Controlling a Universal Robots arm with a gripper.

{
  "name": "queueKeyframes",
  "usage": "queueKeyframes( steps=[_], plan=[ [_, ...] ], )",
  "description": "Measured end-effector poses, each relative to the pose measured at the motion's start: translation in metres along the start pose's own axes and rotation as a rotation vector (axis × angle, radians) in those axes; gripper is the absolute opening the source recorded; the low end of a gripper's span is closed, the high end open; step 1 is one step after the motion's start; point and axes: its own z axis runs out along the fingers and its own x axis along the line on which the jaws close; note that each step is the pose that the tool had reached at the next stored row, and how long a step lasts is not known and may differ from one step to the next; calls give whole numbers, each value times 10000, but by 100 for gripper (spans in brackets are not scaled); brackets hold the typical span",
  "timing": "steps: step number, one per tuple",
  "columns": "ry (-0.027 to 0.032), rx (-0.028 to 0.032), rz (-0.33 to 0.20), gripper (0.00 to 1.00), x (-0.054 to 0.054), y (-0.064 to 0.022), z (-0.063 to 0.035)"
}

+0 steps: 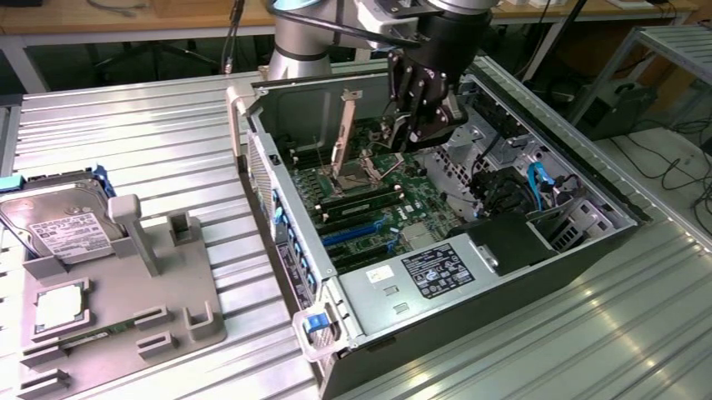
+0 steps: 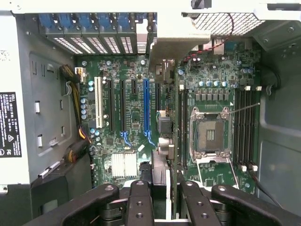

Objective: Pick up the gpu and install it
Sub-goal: 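Insert the gpu into the slot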

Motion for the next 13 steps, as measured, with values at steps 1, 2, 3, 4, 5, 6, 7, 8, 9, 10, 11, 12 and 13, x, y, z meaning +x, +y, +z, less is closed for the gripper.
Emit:
queueKeyframes(
  steps=[1,2,3,4,5,6,7,8,9,10,11,12,13],
  plan=[
    [0,-10,0,28,0,0,2],
    [2,-15,1,28,0,1,3],
    [1,-17,1,28,0,1,4],
    [0,-21,1,28,0,2,7],
    [-1,-20,1,28,1,7,9],
    [-2,-20,0,28,1,14,12],
    [-1,-20,1,28,1,20,14],
    [-1,-21,0,28,1,23,16],
    [-2,-20,0,28,1,25,20],
    [-3,-20,0,28,1,26,25],
    [-3,-20,0,28,2,26,36],
    [-2,-20,0,28,2,27,52],
    [-2,-19,1,28,2,27,65]
  ],
)
